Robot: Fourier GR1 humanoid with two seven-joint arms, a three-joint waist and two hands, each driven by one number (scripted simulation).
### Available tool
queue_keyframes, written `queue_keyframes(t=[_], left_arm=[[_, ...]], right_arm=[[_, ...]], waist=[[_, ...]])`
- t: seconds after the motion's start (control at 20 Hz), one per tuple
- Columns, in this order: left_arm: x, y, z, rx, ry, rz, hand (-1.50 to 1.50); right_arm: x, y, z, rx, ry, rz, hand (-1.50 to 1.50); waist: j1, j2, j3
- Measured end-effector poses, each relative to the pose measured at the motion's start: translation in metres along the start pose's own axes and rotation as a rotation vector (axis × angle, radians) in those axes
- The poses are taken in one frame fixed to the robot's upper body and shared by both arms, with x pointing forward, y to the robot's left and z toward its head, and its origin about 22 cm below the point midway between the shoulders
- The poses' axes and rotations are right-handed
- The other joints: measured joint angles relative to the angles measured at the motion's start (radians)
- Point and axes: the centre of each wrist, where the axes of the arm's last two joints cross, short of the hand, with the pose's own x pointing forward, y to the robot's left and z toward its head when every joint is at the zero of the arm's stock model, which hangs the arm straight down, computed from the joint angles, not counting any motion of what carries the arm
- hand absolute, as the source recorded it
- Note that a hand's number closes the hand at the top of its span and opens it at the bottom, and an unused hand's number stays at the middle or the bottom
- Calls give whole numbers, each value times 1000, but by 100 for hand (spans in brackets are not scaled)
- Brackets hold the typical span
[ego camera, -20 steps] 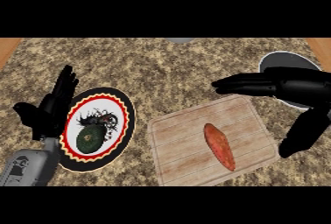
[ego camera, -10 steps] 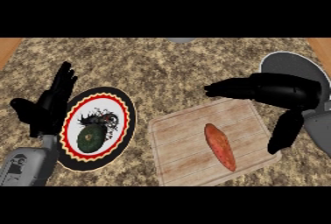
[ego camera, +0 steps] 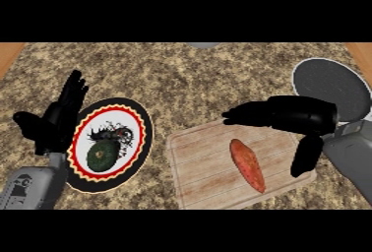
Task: Pick the sweet potato from the cutting board and place it in the pan
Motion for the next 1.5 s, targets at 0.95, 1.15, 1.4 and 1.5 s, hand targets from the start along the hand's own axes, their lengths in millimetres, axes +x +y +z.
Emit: queue_keyframes(t=[0.95, 1.15, 1.4, 1.5], left_arm=[[-2, 7, 0, 7, 6, -2, 0], [1, 6, 0, 8, 2, -8, 0], [2, 3, 0, 6, -1, -8, 0], [0, 6, 1, 6, -1, -8, 0]], right_arm=[[2, 39, -38, 141, 107, 213, -150], [1, 40, -44, 145, 114, 219, -150], [2, 51, -58, 174, 126, 251, -150], [-1, 55, -57, 186, 137, 257, -150]], waist=[[-3, 0, 0], [-2, 0, 0], [-2, 0, 0], [-2, 0, 0]])
